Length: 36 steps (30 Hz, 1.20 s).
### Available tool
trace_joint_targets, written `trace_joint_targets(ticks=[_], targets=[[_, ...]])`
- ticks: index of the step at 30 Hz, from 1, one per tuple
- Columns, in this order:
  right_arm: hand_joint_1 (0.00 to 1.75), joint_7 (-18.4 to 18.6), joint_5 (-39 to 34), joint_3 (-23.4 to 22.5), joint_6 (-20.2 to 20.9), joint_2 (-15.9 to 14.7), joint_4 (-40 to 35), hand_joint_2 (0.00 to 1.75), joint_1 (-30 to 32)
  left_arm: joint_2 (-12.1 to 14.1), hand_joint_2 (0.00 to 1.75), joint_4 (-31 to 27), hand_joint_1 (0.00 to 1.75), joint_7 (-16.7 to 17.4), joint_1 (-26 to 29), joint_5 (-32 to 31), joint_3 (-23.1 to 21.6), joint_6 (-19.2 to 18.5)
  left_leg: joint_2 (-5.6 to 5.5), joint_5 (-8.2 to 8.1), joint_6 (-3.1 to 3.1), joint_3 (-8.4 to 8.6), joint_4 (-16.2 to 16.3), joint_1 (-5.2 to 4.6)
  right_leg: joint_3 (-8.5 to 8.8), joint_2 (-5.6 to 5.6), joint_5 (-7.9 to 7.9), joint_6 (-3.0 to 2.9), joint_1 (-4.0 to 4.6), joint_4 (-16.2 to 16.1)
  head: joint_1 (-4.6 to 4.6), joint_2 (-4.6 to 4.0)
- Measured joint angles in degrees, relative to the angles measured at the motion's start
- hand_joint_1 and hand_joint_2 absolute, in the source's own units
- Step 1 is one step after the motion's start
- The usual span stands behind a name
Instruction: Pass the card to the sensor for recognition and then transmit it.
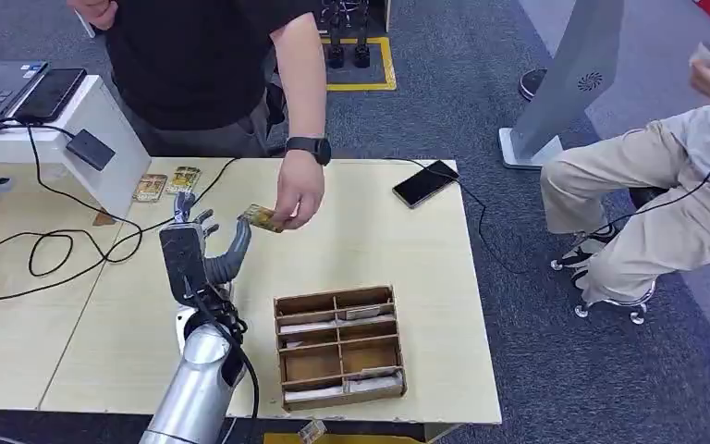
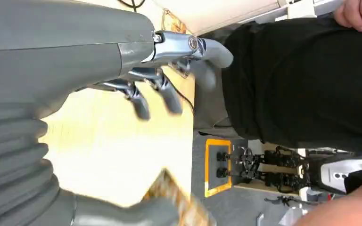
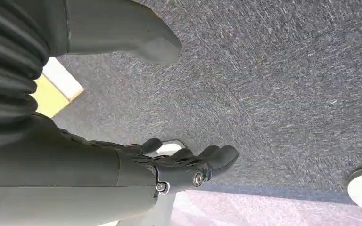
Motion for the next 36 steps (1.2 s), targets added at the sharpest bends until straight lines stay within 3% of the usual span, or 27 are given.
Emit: trace_joint_targets(ticks=[2,3,7,8,12,15,21,22,27,36], targets=[[0.0,0.0,-0.1,0.0,0.0,0.0,0.0,1.75,0.0,0.0,1.75,0.0,0.0,0.0,0.0,0.1,0.0,0.0,0.0,0.0,0.0,0.0,0.0,0.0,0.0,0.0,0.0,0.0,0.0,0.0,0.0,0.0],[0.0,0.0,-0.2,0.0,0.0,0.0,0.0,1.75,0.0,0.0,0.0,0.0,0.0,-0.1,0.0,0.4,0.0,0.0,0.0,0.0,0.0,0.0,0.0,0.0,0.0,0.0,0.0,0.0,0.0,0.0,0.0,0.0],[0.0,0.3,-1.4,0.0,0.0,0.0,-0.1,1.75,0.0,-0.3,0.0,0.0,0.0,-1.4,0.0,2.9,0.5,0.6,0.0,0.0,0.0,0.0,0.0,0.0,0.0,-0.01,0.0,0.0,0.0,0.0,0.0,0.0],[0.0,0.6,-2.0,0.0,0.0,0.0,-0.3,1.75,0.0,-0.4,1.75,0.0,0.0,-1.6,0.1,4.0,0.6,0.7,0.0,0.0,0.0,0.0,0.0,0.0,0.0,-0.01,0.0,0.0,0.0,0.0,0.0,0.0],[0.0,1.1,-3.8,0.0,0.0,0.4,-1.4,1.75,0.0,-0.8,1.75,-2.4,0.0,-2.3,2.0,7.2,0.6,0.8,0.02,0.0,0.0,0.0,0.0,0.0,0.0,0.01,0.0,0.0,0.0,0.0,0.02,0.0],[0.0,1.1,-4.8,0.0,0.0,0.8,-2.1,1.75,0.2,-1.0,1.75,-6.4,0.0,-6.2,4.8,7.9,0.6,1.7,0.0,-0.02,0.02,-0.01,0.0,0.0,-0.02,0.01,-0.01,0.0,0.0,0.0,0.0,0.0],[0.0,0.5,-6.0,0.0,0.0,1.0,-2.8,1.75,0.3,-0.7,1.75,-15.5,0.0,-10.6,8.7,9.7,-0.2,1.3,-0.02,-0.03,0.03,-0.04,0.0,0.0,-0.02,-0.02,-0.02,0.0,0.0,0.0,0.0,0.0],[0.0,0.5,-6.1,0.0,0.0,1.0,-2.9,1.75,0.3,-0.7,0.0,-16.8,0.0,-11.7,9.4,9.7,-0.5,1.9,0.0,-0.03,0.03,-0.04,0.0,0.0,-0.02,-0.01,-0.02,0.0,0.0,0.0,0.02,0.0],[0.0,0.9,-6.1,0.0,0.0,1.2,-3.5,1.75,0.3,-0.8,0.0,-24.9,0.0,-22.5,11.3,13.1,-0.5,6.2,-0.05,-0.02,0.03,-0.05,0.0,0.0,-0.02,-0.05,-0.02,0.0,0.0,0.0,0.02,0.0],[0.0,2.0,-6.0,0.0,0.0,1.4,-4.7,1.75,0.3,-1.0,0.0,-35.6,0.0,-24.0,12.9,15.9,-0.5,6.7,-0.07,-0.02,0.03,-0.08,0.0,0.0,0.0,-0.07,-0.02,0.0,0.0,0.0,-0.02,0.0]])
